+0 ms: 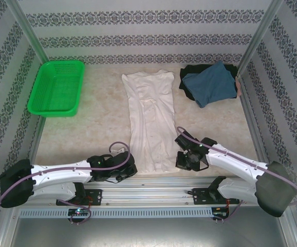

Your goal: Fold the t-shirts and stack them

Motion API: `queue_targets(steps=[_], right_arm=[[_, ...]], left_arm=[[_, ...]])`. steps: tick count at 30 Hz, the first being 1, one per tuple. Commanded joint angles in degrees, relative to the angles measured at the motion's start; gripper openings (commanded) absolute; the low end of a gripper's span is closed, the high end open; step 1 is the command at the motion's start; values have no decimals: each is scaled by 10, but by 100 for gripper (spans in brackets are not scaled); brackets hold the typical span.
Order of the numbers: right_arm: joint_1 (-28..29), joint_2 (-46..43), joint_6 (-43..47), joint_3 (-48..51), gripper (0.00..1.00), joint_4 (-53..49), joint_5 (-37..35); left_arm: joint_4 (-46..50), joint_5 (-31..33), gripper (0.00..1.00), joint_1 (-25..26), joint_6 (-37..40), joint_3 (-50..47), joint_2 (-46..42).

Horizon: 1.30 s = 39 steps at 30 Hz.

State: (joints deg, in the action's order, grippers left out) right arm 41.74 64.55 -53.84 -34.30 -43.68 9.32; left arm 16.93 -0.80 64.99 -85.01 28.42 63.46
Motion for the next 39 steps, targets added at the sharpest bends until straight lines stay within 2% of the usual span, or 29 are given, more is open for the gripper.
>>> queue_targets(steps=[1, 6, 10, 13, 16, 26, 33, 39], right_arm=[[12, -24, -31, 12, 0, -37, 6], [10, -21, -12, -28, 0, -43, 6], [-3, 2, 16, -87, 0, -58, 8], [-33, 28, 46, -129, 0, -60, 25], [-65, 68, 84, -178, 0, -61, 38], [-134, 228, 171, -362, 0, -75, 68], [-171, 326, 206, -467, 0, -90, 72], [-197, 381, 219, -522, 0, -94, 73]], left_arm=[[70, 10, 0, 18, -20, 18, -21], [79, 23, 0, 11, -10, 55, -22], [72, 15, 0, -21, 13, 89, -24], [102, -7, 0, -75, 61, 126, -27], [93, -45, 0, -138, 98, 143, -25], [82, -163, 0, -310, 226, 240, 67], [62, -225, 0, -388, 277, 291, 145], [71, -261, 0, -432, 325, 355, 214]])
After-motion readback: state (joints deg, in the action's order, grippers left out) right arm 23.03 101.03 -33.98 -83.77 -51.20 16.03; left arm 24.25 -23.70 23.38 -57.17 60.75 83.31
